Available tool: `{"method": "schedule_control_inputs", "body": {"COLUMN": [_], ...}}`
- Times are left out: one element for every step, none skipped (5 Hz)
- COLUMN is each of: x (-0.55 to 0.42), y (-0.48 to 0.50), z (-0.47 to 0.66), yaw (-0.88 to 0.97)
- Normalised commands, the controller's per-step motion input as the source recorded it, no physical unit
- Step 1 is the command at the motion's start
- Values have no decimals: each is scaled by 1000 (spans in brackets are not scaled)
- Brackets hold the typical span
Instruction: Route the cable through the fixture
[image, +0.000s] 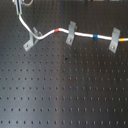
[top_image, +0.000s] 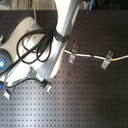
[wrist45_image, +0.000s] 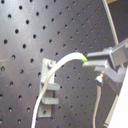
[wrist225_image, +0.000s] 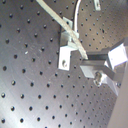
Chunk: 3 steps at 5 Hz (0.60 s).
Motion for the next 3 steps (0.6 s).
{"method": "schedule_control_inputs", "body": {"x": [-280, -171, -135], "y": [-141, -137, -165], "z": [159, 122, 64], "yaw": [-700, -817, -788]}}
